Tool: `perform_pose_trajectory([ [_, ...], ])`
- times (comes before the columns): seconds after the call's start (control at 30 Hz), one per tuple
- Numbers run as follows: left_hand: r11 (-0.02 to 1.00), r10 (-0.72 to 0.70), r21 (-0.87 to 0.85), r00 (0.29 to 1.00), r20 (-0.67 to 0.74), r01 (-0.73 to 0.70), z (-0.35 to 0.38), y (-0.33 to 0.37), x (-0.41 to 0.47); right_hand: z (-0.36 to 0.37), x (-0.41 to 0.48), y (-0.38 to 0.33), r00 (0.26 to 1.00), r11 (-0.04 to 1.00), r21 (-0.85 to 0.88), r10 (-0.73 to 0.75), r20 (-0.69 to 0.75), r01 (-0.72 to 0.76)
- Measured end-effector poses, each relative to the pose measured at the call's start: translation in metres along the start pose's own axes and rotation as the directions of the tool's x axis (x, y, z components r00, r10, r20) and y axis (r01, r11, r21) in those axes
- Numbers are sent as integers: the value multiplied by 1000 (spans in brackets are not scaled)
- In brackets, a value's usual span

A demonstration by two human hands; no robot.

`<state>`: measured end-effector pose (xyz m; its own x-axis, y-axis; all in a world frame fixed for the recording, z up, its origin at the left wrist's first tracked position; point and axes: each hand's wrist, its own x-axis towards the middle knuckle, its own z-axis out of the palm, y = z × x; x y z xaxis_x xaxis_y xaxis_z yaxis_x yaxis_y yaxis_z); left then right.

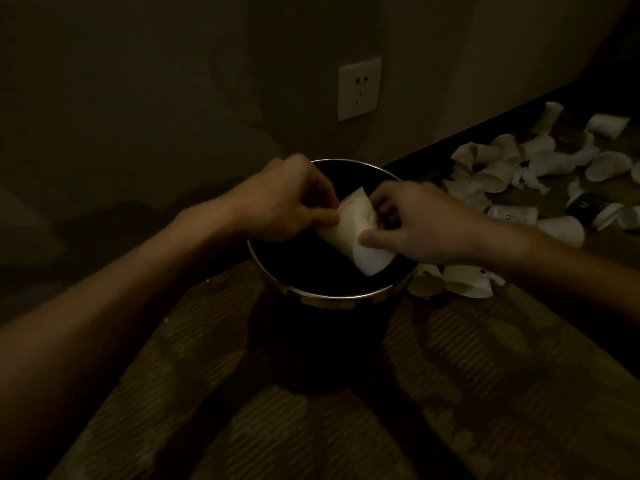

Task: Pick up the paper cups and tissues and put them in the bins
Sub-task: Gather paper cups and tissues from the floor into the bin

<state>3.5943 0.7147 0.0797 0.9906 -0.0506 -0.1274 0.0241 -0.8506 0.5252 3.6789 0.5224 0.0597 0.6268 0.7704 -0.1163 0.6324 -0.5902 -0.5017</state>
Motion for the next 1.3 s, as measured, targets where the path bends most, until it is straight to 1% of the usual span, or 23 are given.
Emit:
perform_pose_trajectory([
  [0.07,999,-26,44,988,151,19,15,-9,8,15,5,-1,994,986,-165,29,110,-11],
  [0.13,999,-38,29,958,283,31,29,-17,11,24,8,-2,982,963,-270,56,178,-6],
  [0.17,999,-36,19,945,326,31,34,-20,12,26,9,-3,977,957,-289,62,205,0],
  [0.23,1000,-29,0,929,368,31,38,-22,11,27,11,-4,968,958,-287,59,244,14],
  [0.3,999,-38,-19,925,379,49,36,-22,10,25,9,-4,969,967,-256,41,242,23],
  [0.33,999,-45,-5,924,379,51,34,-20,10,21,8,-3,975,978,-209,26,220,21],
  [0.4,998,-55,24,944,326,50,27,-13,12,9,6,-4,992,996,-90,-6,123,18],
  [0.43,999,-42,6,966,257,42,22,-8,13,0,5,-5,999,999,-39,-11,51,13],
  [0.5,997,12,-77,998,63,-8,13,8,17,-22,-1,-5,994,997,74,30,-102,-22],
  [0.57,983,85,-153,987,-136,-105,5,31,24,-44,-13,2,975,984,166,91,-204,-57],
  [0.6,968,126,-191,973,-192,-163,6,46,31,-55,-23,10,968,979,184,127,-217,-87],
  [0.63,954,158,-219,964,-213,-205,9,60,38,-61,-33,20,964,975,188,160,-213,-120],
  [0.67,945,182,-234,962,-204,-229,15,75,47,-64,-44,34,957,969,187,201,-207,-163],
  [0.77,956,198,-198,973,-119,-218,49,112,88,-58,-74,91,922,930,188,349,-167,-317],
  [0.83,968,161,-190,986,-43,-166,79,127,114,-43,-84,130,894,874,291,434,-110,-389],
  [0.9,974,105,-207,992,71,-88,111,133,138,-25,-88,168,844,791,380,534,-48,-479],
  [0.97,984,34,-176,981,191,0,139,134,157,-4,-86,203,785,680,465,618,53,-567],
  [1.07,990,-106,-58,950,293,128,171,129,182,28,-78,240,695,489,575,689,208,-656],
  [1.13,980,-180,-28,939,294,197,188,123,202,44,-72,255,650,385,636,717,250,-669],
  [1.2,966,-234,-41,936,262,254,206,120,222,55,-64,264,612,274,699,735,291,-661],
  [1.27,940,-310,-70,923,229,334,224,116,237,66,-55,272,594,180,755,738,320,-630],
  [1.3,924,-351,-79,913,209,373,233,113,243,70,-50,275,592,150,773,736,329,-617],
])
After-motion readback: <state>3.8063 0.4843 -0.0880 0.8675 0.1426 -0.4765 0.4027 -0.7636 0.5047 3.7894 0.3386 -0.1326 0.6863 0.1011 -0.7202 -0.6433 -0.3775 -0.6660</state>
